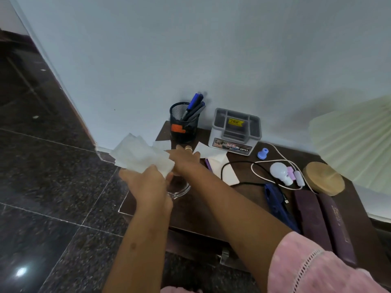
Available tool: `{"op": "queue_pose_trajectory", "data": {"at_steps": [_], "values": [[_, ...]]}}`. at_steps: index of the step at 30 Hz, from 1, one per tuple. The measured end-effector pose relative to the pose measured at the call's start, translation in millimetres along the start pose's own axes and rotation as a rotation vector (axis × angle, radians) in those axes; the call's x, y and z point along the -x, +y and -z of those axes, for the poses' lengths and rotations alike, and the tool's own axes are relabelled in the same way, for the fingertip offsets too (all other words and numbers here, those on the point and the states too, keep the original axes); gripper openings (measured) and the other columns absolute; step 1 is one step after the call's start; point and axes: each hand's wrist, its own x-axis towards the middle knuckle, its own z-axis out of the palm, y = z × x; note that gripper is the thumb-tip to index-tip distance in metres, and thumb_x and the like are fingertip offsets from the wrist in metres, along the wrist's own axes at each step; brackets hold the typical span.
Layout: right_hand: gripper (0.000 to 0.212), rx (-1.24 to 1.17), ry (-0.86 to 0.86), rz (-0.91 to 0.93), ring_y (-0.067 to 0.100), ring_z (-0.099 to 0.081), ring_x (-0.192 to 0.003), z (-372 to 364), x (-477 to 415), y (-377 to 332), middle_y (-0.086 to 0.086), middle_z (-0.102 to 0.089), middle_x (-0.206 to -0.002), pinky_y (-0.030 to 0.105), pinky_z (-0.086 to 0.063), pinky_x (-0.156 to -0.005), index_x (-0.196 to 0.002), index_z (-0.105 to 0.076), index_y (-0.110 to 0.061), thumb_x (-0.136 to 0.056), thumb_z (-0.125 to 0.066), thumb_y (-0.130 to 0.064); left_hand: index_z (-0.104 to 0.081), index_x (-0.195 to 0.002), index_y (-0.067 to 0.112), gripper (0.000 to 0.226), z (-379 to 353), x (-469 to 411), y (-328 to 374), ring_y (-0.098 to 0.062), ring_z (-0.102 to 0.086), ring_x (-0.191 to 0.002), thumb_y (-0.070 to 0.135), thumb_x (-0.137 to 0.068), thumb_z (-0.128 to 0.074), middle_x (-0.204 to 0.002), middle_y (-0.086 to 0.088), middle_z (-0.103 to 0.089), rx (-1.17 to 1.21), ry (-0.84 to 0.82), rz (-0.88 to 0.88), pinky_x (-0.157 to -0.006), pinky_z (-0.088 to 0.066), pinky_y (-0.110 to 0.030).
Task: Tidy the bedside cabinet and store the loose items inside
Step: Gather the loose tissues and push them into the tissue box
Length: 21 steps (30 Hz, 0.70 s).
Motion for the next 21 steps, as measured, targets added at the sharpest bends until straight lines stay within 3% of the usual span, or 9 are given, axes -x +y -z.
{"op": "queue_pose_trajectory", "data": {"at_steps": [3, 8, 11, 13, 15, 16, 19, 21], "values": [[0.037, -0.070, 0.021, -0.026, 0.033, -0.025, -0.134, -3, -6, -4, 0.006, -0.039, -0.141, 0.054, -0.024, -0.103, -0.129, -0.048, -0.031, -0.092, -0.049, -0.030, -0.032, -0.110, 0.019, 0.036, 0, 1, 1, -0.012, -0.056, -0.084, -0.008, -0.088, -0.041, -0.092, 0.008, -0.049, 0.015, -0.001, 0.013, -0.064, -0.057, -0.030], [0.035, -0.179, 0.090, -0.090, 0.030, -0.030, -0.133, -4, -9, -2, 0.003, -0.043, -0.141, 0.052, -0.026, -0.102, -0.130, -0.049, -0.024, -0.095, -0.046, -0.027, -0.033, -0.124, 0.016, 0.044, 0, 2, 0, -0.014, -0.058, -0.086, -0.009, -0.088, -0.040, -0.096, 0.005, -0.051, 0.024, -0.018, 0.032, -0.063, -0.056, -0.030], [0.039, -0.497, 0.248, -0.016, 0.028, -0.042, -0.130, 5, 2, 9, 0.008, -0.048, -0.141, 0.040, -0.034, -0.106, -0.133, -0.052, -0.014, -0.097, -0.047, -0.026, -0.033, -0.123, 0.016, 0.043, 0, 1, -2, -0.015, -0.058, -0.084, -0.009, -0.088, -0.038, -0.094, 0.006, -0.051, 0.009, -0.067, 0.067, -0.061, -0.055, -0.031], [0.032, -0.749, 0.443, 0.026, 0.021, -0.054, -0.120, 17, 20, 19, 0.010, -0.060, -0.130, 0.031, -0.040, -0.102, -0.123, -0.061, -0.006, -0.095, -0.051, -0.018, -0.035, -0.124, 0.012, 0.041, -2, 2, -3, -0.020, -0.059, -0.090, -0.009, -0.088, -0.039, -0.099, 0.001, -0.053, -0.035, -0.123, 0.081, -0.072, -0.057, -0.041], [0.025, -0.887, 0.594, 0.026, 0.012, -0.060, -0.103, 29, 41, 35, 0.006, -0.068, -0.117, 0.025, -0.046, -0.092, -0.113, -0.068, -0.008, -0.093, -0.055, -0.013, -0.037, -0.124, 0.011, 0.040, -5, 4, -6, -0.027, -0.059, -0.097, -0.008, -0.089, -0.041, -0.103, -0.003, -0.053, -0.091, -0.184, 0.120, -0.084, -0.054, -0.050], [0.022, -0.937, 0.641, 0.027, 0.008, -0.060, -0.097, 34, 53, 45, 0.003, -0.069, -0.112, 0.023, -0.048, -0.088, -0.109, -0.071, -0.010, -0.092, -0.056, -0.012, -0.039, -0.120, 0.013, 0.037, -7, 5, -8, -0.027, -0.059, -0.095, -0.008, -0.090, -0.042, -0.100, -0.002, -0.054, -0.113, -0.216, 0.150, -0.081, -0.055, -0.050], [0.022, -1.075, 0.700, 0.059, 0.003, -0.062, -0.089, 47, 94, 72, -0.008, -0.069, -0.101, 0.020, -0.053, -0.079, -0.095, -0.072, -0.026, -0.090, -0.059, -0.009, -0.043, -0.109, 0.020, 0.032, -10, 12, -14, -0.018, -0.058, -0.086, -0.005, -0.090, -0.044, -0.097, 0.000, -0.056, -0.217, -0.310, 0.133, -0.067, -0.054, -0.033], [0.026, -1.121, 0.680, 0.071, 0.006, -0.065, -0.088, 53, 121, 83, -0.012, -0.070, -0.096, 0.021, -0.055, -0.074, -0.090, -0.071, -0.032, -0.088, -0.062, -0.007, -0.046, -0.105, 0.023, 0.031, -12, 17, -19, -0.016, -0.057, -0.088, -0.004, -0.090, -0.045, -0.097, 0.002, -0.058, -0.296, -0.378, 0.088, -0.076, -0.054, -0.034]]}}
